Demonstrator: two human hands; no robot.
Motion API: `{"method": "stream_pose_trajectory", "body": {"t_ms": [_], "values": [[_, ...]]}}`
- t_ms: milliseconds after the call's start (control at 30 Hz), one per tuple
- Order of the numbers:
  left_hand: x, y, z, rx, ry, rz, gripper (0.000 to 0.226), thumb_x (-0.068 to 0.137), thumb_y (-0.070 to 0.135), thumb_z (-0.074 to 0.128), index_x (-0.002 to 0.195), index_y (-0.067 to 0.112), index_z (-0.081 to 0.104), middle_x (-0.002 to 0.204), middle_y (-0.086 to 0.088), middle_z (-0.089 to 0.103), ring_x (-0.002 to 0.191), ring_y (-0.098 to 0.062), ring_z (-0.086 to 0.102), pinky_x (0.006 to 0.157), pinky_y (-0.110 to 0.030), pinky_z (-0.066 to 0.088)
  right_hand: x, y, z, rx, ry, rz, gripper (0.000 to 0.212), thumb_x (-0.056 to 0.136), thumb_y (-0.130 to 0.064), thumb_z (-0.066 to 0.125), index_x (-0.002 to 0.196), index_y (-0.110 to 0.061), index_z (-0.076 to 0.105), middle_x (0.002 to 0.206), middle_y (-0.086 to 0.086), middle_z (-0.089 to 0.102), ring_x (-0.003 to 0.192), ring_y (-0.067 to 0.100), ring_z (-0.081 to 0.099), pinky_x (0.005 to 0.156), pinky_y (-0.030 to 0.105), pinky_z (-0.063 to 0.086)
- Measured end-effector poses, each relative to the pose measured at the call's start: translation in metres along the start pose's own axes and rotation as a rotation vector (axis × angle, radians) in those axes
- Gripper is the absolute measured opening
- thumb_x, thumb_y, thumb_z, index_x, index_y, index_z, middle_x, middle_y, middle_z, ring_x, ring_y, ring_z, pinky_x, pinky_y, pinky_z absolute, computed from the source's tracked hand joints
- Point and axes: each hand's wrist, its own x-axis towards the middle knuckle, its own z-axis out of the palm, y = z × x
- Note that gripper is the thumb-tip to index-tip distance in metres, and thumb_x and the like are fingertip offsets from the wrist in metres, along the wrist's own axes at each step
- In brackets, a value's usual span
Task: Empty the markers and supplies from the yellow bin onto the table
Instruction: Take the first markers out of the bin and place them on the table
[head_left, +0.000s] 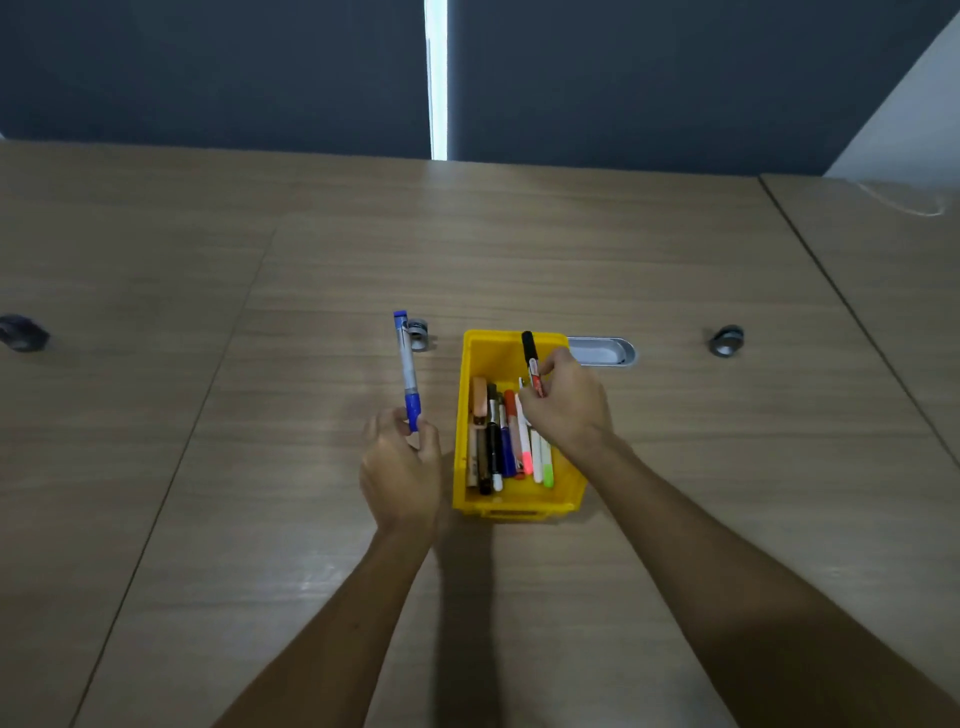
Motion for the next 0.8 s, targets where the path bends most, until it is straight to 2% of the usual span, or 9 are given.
{"method": "stream_pose_trajectory", "body": {"t_ms": [100, 200, 333, 433, 467, 533, 667, 733, 800], "values": [[-0.008, 0.009, -0.003, -0.015, 0.028, 0.041, 0.019, 0.093, 0.031, 0.058, 0.101, 0.013, 0.061, 0.092, 0.003, 0.057, 0.068, -0.016, 0.058, 0.061, -0.026, 0.037, -0.011, 0.019, -0.018, 0.211, 0.117, -0.008, 0.020, 0.081, -0.020, 0.070, 0.097, -0.024, 0.058, 0.069, -0.006, 0.065, 0.061, 0.008, 0.065, 0.060, 0.035, 0.057], [-0.016, 0.024, -0.001, -0.042, 0.043, 0.092, 0.018, 0.094, 0.030, 0.060, 0.100, 0.013, 0.061, 0.090, 0.002, 0.057, 0.067, -0.015, 0.055, 0.059, -0.029, 0.041, -0.015, 0.041, -0.033, 0.346, 0.222, 0.037, 0.024, 0.081, -0.017, 0.073, 0.096, -0.027, 0.057, 0.070, -0.011, 0.063, 0.062, -0.003, 0.064, 0.058, 0.026, 0.056], [-0.037, 0.059, 0.016, -0.119, -0.018, 0.195, 0.018, 0.096, 0.031, 0.059, 0.103, 0.015, 0.062, 0.093, 0.003, 0.059, 0.069, -0.014, 0.059, 0.059, -0.030, 0.047, -0.013, 0.077, -0.053, 0.488, 0.246, 0.175, 0.028, 0.082, -0.005, 0.069, 0.091, -0.027, 0.055, 0.076, -0.003, 0.061, 0.063, 0.015, 0.061, 0.066, 0.043, 0.060], [-0.065, 0.088, 0.035, -0.219, -0.056, 0.271, 0.016, 0.095, 0.029, 0.060, 0.102, 0.015, 0.066, 0.094, 0.003, 0.063, 0.078, -0.013, 0.061, 0.070, -0.029, 0.052, -0.007, 0.109, -0.068, 0.530, 0.232, 0.250, 0.025, 0.082, 0.001, 0.065, 0.093, -0.020, 0.057, 0.076, 0.005, 0.060, 0.064, 0.025, 0.059, 0.067, 0.050, 0.057], [-0.077, 0.098, 0.042, -0.242, -0.066, 0.306, 0.016, 0.095, 0.029, 0.060, 0.102, 0.016, 0.066, 0.094, 0.004, 0.063, 0.081, -0.010, 0.060, 0.073, -0.022, 0.050, -0.004, 0.120, -0.074, 0.531, 0.229, 0.280, 0.023, 0.082, 0.001, 0.065, 0.096, -0.016, 0.059, 0.075, 0.005, 0.061, 0.063, 0.024, 0.059, 0.067, 0.050, 0.057], [-0.102, 0.116, 0.059, -0.269, -0.129, 0.349, 0.015, 0.096, 0.029, 0.058, 0.105, 0.018, 0.064, 0.094, 0.008, 0.060, 0.078, -0.004, 0.056, 0.068, -0.012, 0.045, 0.002, 0.142, -0.084, 0.515, 0.214, 0.328, 0.021, 0.083, 0.001, 0.066, 0.100, -0.010, 0.061, 0.073, 0.003, 0.062, 0.058, 0.020, 0.058, 0.062, 0.044, 0.058], [-0.145, 0.131, 0.098, -0.233, -0.277, 0.272, 0.012, 0.098, 0.028, 0.056, 0.105, 0.021, 0.062, 0.092, 0.009, 0.055, 0.076, -0.005, 0.056, 0.064, -0.020, 0.050, 0.009, 0.178, -0.100, 0.505, 0.181, 0.391, 0.016, 0.083, -0.001, 0.068, 0.093, -0.012, 0.063, 0.070, 0.002, 0.063, 0.053, 0.014, 0.056, 0.047, 0.026, 0.048], [-0.158, 0.131, 0.118, -0.179, -0.316, 0.184, 0.011, 0.098, 0.027, 0.054, 0.103, 0.020, 0.061, 0.092, 0.007, 0.056, 0.077, -0.007, 0.057, 0.067, -0.023, 0.051, 0.014, 0.193, -0.106, 0.490, 0.148, 0.418, 0.014, 0.083, -0.003, 0.069, 0.091, -0.013, 0.064, 0.071, 0.001, 0.063, 0.056, 0.017, 0.058, 0.046, 0.025, 0.046], [-0.166, 0.128, 0.137, -0.141, -0.345, 0.085, 0.010, 0.098, 0.024, 0.053, 0.099, 0.018, 0.061, 0.091, 0.003, 0.058, 0.079, -0.012, 0.058, 0.071, -0.030, 0.052, 0.020, 0.208, -0.109, 0.466, 0.108, 0.432, 0.014, 0.082, -0.001, 0.068, 0.092, -0.012, 0.065, 0.076, 0.006, 0.065, 0.064, 0.023, 0.060, 0.053, 0.027, 0.048]]}}
